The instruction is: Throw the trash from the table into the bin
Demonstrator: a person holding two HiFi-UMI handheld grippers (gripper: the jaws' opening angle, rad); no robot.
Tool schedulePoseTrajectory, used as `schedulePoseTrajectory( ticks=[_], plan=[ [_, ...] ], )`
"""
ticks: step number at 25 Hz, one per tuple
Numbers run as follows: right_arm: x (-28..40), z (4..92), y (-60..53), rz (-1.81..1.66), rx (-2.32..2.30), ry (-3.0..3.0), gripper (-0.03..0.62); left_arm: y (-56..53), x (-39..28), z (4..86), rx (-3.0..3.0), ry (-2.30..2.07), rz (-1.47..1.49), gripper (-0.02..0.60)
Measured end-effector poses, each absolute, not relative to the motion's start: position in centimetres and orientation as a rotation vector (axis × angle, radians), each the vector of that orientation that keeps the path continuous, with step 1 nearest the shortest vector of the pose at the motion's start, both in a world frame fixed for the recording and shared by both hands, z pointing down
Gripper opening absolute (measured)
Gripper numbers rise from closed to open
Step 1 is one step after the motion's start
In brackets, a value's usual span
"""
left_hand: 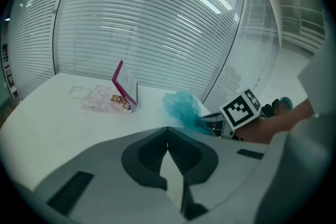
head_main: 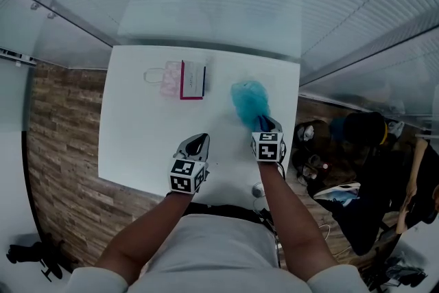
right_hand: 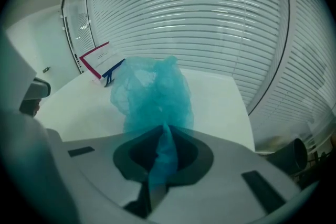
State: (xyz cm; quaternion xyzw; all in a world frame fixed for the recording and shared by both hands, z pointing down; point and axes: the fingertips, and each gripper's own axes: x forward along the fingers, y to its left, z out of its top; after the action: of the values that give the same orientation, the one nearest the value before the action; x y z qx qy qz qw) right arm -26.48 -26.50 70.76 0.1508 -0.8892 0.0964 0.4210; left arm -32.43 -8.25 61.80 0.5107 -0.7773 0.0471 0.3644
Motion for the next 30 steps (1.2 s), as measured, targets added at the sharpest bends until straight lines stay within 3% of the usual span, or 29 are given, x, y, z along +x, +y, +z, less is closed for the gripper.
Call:
schedulePoseTrajectory(
  ticks=[3, 30],
  plan=[
    [-26.4, 70.6, -26.4, 0.245, 0.379, -2.222, 0.017, -7.6, -32.3, 61.4, 1.305, -2.005, 0.124, 0.005],
    [-25.4, 53.3, -17.8, 0.294, 0.587, -2.552, 0.015, -5.6, -32.6, 53.4, 1.569, -2.028, 0.095, 0.005]
  ],
)
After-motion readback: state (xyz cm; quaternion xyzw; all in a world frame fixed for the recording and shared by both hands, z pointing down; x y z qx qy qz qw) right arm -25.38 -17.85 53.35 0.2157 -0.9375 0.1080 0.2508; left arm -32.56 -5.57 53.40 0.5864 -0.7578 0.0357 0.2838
